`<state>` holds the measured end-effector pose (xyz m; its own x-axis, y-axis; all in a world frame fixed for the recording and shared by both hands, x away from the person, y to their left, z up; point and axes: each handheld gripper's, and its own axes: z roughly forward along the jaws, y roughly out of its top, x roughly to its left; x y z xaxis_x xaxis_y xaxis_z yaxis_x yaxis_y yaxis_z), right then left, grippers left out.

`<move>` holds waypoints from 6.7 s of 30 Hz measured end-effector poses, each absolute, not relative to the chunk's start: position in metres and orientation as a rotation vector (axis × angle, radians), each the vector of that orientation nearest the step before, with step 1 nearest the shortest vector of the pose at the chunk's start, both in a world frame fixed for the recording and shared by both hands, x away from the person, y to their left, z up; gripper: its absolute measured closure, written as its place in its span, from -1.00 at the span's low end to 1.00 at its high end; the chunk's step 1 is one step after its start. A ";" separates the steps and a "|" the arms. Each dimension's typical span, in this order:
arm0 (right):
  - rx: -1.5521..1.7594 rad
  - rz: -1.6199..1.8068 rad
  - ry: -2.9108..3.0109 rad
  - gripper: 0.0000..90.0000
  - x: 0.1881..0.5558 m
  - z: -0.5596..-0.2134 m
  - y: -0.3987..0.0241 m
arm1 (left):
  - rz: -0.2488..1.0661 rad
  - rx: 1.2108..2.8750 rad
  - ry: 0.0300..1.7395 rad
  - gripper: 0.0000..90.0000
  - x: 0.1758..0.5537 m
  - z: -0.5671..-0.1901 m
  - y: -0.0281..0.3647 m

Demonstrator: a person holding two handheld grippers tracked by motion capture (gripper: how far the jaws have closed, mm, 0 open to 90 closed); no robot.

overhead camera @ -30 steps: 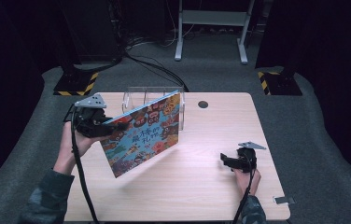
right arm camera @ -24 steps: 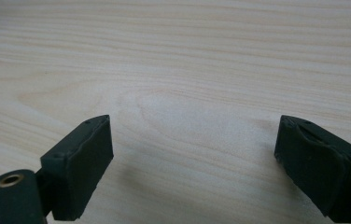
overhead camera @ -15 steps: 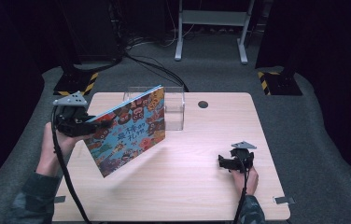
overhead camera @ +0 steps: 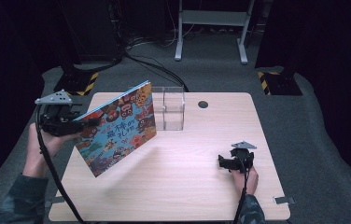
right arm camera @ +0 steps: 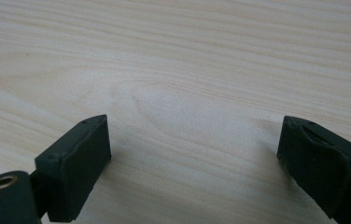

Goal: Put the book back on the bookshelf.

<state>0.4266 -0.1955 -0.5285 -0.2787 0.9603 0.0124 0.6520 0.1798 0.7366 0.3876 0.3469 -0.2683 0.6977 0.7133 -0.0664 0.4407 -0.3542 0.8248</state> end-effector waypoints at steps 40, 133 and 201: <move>1.505 0.884 2.010 -0.81 0.427 -0.528 -0.196 | 0.553 1.885 1.118 0.79 0.417 -0.283 0.366; 1.517 0.891 1.988 -0.76 0.426 -0.528 -0.194 | 0.619 1.634 1.173 0.24 0.481 -0.335 0.322; 1.507 0.881 2.000 -0.76 0.426 -0.528 -0.195 | 0.585 1.986 1.353 -1.00 0.347 -0.533 0.358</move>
